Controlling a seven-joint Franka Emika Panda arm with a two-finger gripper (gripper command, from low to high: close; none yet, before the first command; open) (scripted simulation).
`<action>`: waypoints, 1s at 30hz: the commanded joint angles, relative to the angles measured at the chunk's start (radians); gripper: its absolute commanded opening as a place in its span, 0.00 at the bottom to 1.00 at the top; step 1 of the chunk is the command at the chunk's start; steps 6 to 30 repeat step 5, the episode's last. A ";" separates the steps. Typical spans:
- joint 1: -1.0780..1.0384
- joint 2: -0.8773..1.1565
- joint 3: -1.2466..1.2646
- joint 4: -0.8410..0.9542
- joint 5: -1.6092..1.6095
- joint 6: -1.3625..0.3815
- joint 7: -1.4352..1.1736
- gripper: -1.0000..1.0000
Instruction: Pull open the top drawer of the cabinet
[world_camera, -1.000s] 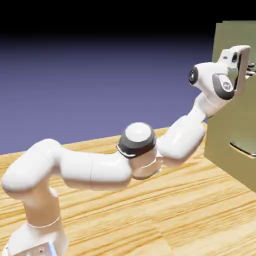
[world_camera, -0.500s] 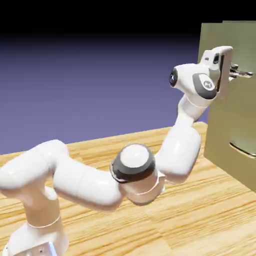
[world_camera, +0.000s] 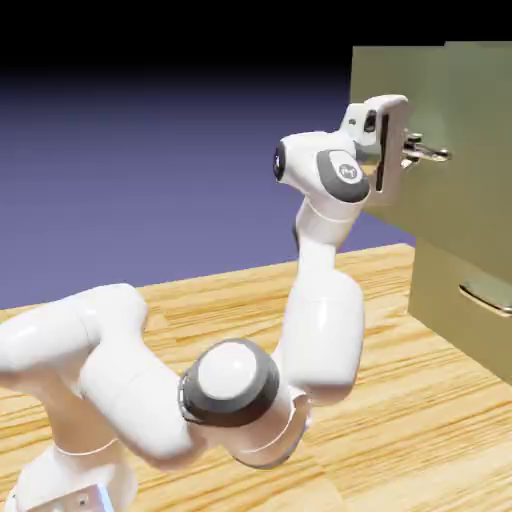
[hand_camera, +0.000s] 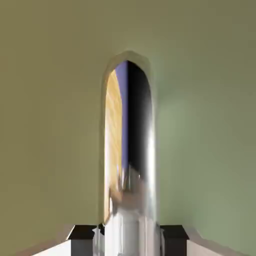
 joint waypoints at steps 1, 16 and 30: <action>-0.020 0.005 0.006 -0.038 0.005 -0.014 0.005 0.00; -0.059 0.015 0.021 -0.102 0.025 -0.041 0.012 1.00; -0.059 0.015 0.021 -0.102 0.025 -0.041 0.012 1.00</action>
